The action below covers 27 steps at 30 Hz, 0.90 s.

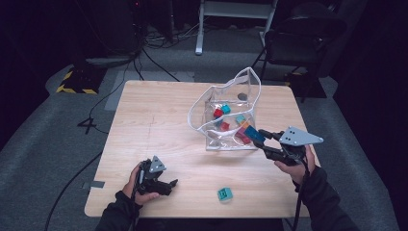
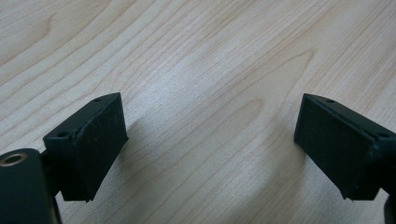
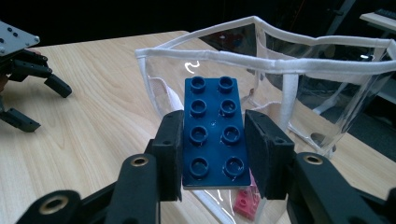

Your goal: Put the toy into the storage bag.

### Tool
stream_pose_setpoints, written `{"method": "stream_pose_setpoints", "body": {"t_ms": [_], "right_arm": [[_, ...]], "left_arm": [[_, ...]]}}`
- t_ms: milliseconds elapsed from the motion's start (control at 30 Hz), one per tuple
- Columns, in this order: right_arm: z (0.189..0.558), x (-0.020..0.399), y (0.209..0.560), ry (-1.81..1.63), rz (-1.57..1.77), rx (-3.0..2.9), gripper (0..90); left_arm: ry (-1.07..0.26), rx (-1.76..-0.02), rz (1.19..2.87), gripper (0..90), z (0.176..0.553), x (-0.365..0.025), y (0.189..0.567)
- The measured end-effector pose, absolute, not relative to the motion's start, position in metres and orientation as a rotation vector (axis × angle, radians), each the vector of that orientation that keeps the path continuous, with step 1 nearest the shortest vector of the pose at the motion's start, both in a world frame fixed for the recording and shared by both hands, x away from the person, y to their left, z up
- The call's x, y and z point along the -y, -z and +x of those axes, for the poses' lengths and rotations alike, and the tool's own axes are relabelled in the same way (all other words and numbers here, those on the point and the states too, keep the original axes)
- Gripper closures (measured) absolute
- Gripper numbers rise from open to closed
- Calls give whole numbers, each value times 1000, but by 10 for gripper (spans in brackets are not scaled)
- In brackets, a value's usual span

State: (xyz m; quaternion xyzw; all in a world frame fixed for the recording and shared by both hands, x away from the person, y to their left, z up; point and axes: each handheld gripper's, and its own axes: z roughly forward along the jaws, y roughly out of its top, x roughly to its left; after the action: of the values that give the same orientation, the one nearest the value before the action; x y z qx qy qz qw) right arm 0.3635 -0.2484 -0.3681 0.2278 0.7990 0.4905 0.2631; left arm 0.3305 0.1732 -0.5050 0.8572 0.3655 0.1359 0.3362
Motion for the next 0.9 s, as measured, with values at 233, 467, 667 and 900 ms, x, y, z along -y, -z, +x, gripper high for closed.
{"method": "stream_pose_setpoints", "body": {"t_ms": [233, 467, 667, 900], "right_arm": [[363, 244, 357, -1328, 590, -2141, 598], [370, 242, 342, -1353, 586, -2112, 598], [379, 241, 332, -1387, 603, -2097, 597], [387, 235, 324, -1359, 621, -2084, 597]], "left_arm": [[-354, -953, 2235, 96, 330, -173, 505], [-354, -955, 2236, 96, 330, -173, 505], [-354, -954, 2236, 96, 330, -173, 505], [-354, -954, 2236, 96, 330, -173, 505]]}}
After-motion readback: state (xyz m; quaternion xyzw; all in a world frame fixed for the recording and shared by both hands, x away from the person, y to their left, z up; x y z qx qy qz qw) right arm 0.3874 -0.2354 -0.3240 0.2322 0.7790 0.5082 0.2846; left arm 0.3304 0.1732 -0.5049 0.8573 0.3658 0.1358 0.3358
